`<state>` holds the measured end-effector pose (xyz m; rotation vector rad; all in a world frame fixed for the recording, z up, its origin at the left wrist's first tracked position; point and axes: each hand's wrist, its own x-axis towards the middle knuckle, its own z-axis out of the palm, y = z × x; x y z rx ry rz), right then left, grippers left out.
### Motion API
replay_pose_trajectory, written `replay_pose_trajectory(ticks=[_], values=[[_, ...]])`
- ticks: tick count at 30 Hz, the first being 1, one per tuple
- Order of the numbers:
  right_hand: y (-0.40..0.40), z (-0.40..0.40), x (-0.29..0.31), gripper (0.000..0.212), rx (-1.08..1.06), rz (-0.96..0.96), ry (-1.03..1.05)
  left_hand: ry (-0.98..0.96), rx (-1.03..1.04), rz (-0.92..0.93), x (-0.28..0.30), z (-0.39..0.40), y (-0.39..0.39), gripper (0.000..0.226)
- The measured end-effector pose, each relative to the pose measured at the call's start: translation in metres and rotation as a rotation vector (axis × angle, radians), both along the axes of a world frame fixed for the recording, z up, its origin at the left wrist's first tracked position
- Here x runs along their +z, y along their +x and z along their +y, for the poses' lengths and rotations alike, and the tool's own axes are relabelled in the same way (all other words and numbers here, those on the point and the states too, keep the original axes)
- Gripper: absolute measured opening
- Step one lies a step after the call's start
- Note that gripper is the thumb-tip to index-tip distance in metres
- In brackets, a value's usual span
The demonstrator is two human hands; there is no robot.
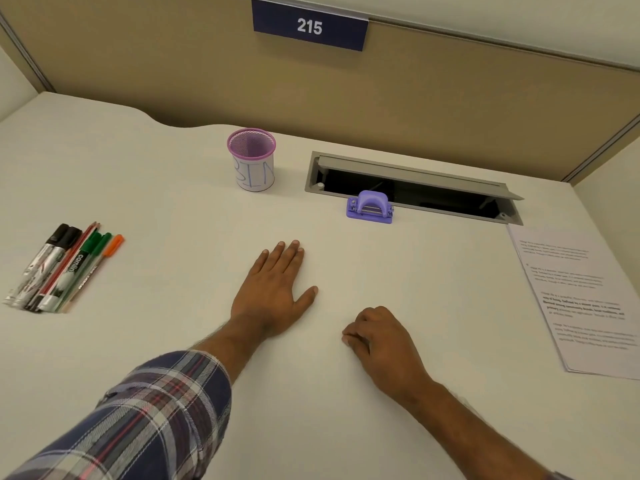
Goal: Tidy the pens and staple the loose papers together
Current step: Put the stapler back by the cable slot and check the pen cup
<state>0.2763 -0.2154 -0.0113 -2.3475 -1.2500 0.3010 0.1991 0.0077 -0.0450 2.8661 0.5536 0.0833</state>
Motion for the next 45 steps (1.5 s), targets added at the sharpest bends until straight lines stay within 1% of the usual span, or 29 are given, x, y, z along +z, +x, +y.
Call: replay_pose_trajectory(ticks=[4, 10, 14, 19, 23, 27, 30, 34, 39, 43, 45], values=[[0.005, 0.003, -0.001, 0.012, -0.010, 0.046, 0.002, -0.006, 0.003, -0.002, 0.000, 0.000, 0.000, 0.079], [0.030, 0.024, 0.017, 0.009, -0.255, 0.311, 0.203, -0.018, 0.007, -0.005, -0.001, 0.000, 0.001, 0.079], [0.050, 0.054, 0.032, 0.006, -0.328, 0.375, 0.268, -0.026, 0.009, -0.010, 0.000, -0.001, 0.000, 0.079], [0.073, 0.106, 0.057, 0.004, -0.311, 0.338, 0.318, -0.026, -0.005, -0.010, 0.001, 0.000, 0.000, 0.079], [0.087, 0.160, 0.071, 0.014, -0.280, 0.285, 0.425, -0.033, -0.011, -0.004, 0.001, 0.001, 0.000, 0.079], [0.099, 0.221, 0.085, 0.013, -0.223, 0.293, 0.537, -0.053, -0.005, -0.019, 0.001, -0.001, -0.001, 0.079], [0.103, 0.265, 0.091, 0.016, -0.201, 0.258, 0.591, -0.061, 0.002, -0.032, 0.002, -0.001, -0.001, 0.079], [0.112, 0.311, 0.089, 0.018, -0.201, 0.203, 0.540, -0.085, -0.001, -0.037, 0.005, -0.002, -0.001, 0.077], [0.131, 0.334, 0.073, 0.029, -0.205, 0.048, 0.404, -0.105, 0.008, -0.076, 0.003, -0.001, -0.001, 0.078], [0.137, 0.336, 0.064, 0.016, -0.238, 0.049, 0.382, -0.105, 0.007, -0.086, 0.003, 0.000, -0.001, 0.078], [0.139, 0.335, 0.063, 0.017, -0.237, 0.059, 0.397, -0.106, 0.008, -0.080, 0.002, 0.000, -0.001, 0.078]])
